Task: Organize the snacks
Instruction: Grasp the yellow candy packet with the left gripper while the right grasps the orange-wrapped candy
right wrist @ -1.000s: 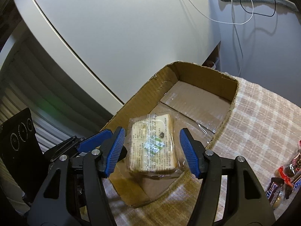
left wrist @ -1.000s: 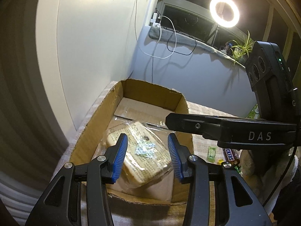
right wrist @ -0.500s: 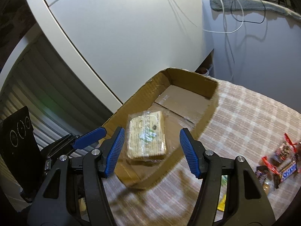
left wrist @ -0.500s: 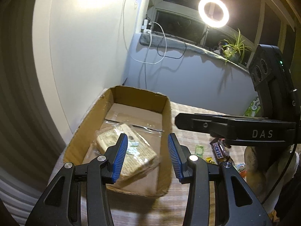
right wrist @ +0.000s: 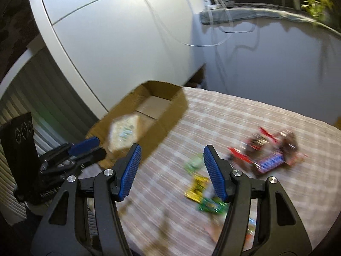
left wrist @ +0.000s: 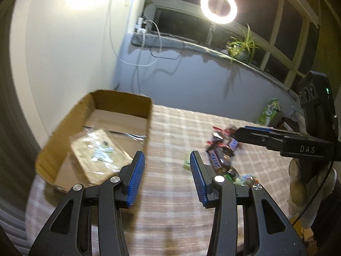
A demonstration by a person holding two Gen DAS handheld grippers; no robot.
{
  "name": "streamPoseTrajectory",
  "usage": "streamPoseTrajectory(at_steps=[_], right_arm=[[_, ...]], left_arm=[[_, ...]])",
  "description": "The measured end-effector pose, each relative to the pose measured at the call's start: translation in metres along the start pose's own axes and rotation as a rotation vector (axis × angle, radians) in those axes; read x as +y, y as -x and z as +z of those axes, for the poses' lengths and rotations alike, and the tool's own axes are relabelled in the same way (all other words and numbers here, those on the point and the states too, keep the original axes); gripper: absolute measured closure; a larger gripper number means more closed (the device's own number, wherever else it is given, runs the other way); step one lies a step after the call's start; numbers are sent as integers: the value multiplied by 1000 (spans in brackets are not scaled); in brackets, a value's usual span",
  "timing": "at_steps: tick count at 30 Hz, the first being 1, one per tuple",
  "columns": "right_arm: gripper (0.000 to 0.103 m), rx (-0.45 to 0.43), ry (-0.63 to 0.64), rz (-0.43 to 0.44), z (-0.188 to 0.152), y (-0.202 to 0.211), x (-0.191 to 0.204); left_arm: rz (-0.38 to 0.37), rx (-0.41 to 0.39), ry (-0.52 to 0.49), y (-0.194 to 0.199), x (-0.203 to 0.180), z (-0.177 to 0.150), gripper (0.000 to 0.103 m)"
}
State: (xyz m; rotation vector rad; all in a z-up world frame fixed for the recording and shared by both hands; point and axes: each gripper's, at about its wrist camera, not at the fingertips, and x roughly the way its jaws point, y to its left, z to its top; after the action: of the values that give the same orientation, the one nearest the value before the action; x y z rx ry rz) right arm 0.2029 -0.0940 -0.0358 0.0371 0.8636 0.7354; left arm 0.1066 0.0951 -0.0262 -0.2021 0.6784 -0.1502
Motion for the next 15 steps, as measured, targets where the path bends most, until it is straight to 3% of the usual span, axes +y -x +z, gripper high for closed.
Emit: streamPoseTrajectory(at_steps=[6, 15], right_arm=[[39, 24, -13, -117, -36, 21, -36], [40, 126, 0, -200, -90, 14, -60]], left_arm=[[-52, 73, -25, -28, -23, -14, 61], [-92, 197, -54, -76, -49, -30, 61]])
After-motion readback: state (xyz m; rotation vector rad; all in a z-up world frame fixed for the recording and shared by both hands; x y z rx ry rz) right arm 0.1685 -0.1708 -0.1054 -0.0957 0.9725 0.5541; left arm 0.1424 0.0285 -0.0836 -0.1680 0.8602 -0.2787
